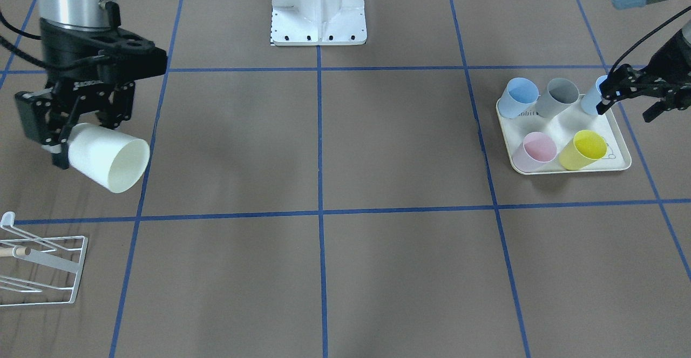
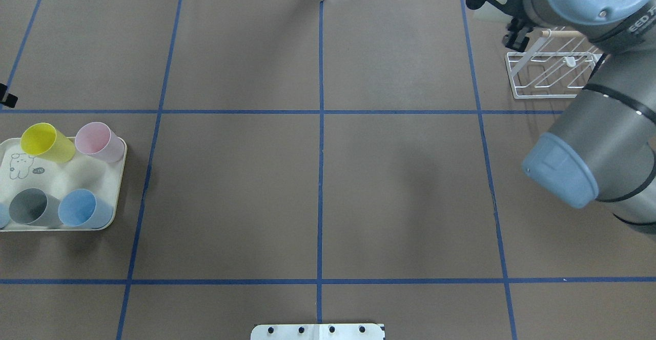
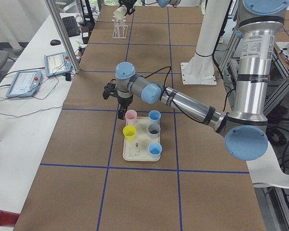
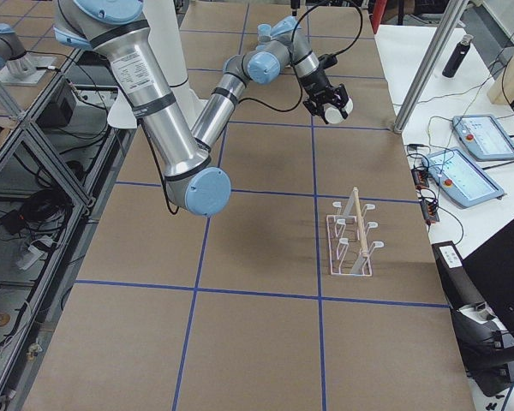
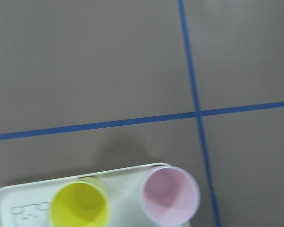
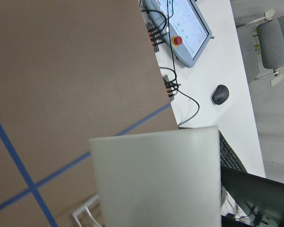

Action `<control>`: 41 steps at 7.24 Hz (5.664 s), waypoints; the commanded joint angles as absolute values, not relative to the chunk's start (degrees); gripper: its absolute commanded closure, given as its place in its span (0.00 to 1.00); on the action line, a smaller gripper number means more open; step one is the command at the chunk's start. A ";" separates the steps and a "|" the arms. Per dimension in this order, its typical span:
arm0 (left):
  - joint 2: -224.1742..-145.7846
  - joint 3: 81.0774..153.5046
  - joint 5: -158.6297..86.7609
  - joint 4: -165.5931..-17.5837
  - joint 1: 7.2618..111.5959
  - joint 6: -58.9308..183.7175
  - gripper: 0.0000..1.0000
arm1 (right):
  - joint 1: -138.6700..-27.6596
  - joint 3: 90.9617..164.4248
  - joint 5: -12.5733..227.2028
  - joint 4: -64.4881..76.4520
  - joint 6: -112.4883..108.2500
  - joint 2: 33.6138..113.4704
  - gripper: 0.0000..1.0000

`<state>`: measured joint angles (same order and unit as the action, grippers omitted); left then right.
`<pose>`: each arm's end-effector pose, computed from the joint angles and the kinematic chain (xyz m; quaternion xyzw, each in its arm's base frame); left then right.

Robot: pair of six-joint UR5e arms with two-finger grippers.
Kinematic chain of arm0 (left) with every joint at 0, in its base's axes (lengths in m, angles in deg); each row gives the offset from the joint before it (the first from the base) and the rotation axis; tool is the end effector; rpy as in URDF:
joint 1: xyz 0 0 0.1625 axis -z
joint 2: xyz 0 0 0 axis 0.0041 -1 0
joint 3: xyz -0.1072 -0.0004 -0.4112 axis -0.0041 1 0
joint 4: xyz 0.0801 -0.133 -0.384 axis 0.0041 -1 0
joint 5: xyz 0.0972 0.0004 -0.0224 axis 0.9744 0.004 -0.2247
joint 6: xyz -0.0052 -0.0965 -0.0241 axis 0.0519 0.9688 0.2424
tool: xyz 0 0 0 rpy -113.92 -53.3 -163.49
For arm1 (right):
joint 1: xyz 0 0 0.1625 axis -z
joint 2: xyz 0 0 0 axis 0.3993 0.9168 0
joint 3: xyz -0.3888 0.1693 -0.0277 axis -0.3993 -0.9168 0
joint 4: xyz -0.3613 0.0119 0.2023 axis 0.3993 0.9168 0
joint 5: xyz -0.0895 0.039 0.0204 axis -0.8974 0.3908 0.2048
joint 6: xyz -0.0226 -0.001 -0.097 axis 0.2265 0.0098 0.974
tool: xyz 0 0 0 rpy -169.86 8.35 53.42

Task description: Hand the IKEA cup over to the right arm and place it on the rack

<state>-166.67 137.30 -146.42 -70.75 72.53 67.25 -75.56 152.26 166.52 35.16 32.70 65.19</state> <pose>0.0871 -0.4919 0.4579 0.1005 0.4013 0.0709 0.9076 -0.2302 -0.5335 0.2218 0.3478 0.0043 -0.4216 0.8374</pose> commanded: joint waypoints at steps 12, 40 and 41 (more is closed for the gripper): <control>-165.21 137.06 -147.03 -70.85 73.53 65.42 0.00 | -94.99 110.29 166.04 -18.56 91.72 75.01 1.00; -165.21 137.77 -146.50 -71.46 73.62 65.15 0.00 | -89.54 121.30 171.79 -10.71 73.69 77.64 0.01; -165.21 137.85 -146.50 -71.46 73.62 65.24 0.00 | -89.63 129.62 175.75 -0.99 68.92 77.74 0.01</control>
<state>-165.21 137.74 -146.54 -71.46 73.57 65.21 -89.38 120.83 170.59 -10.68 75.70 77.43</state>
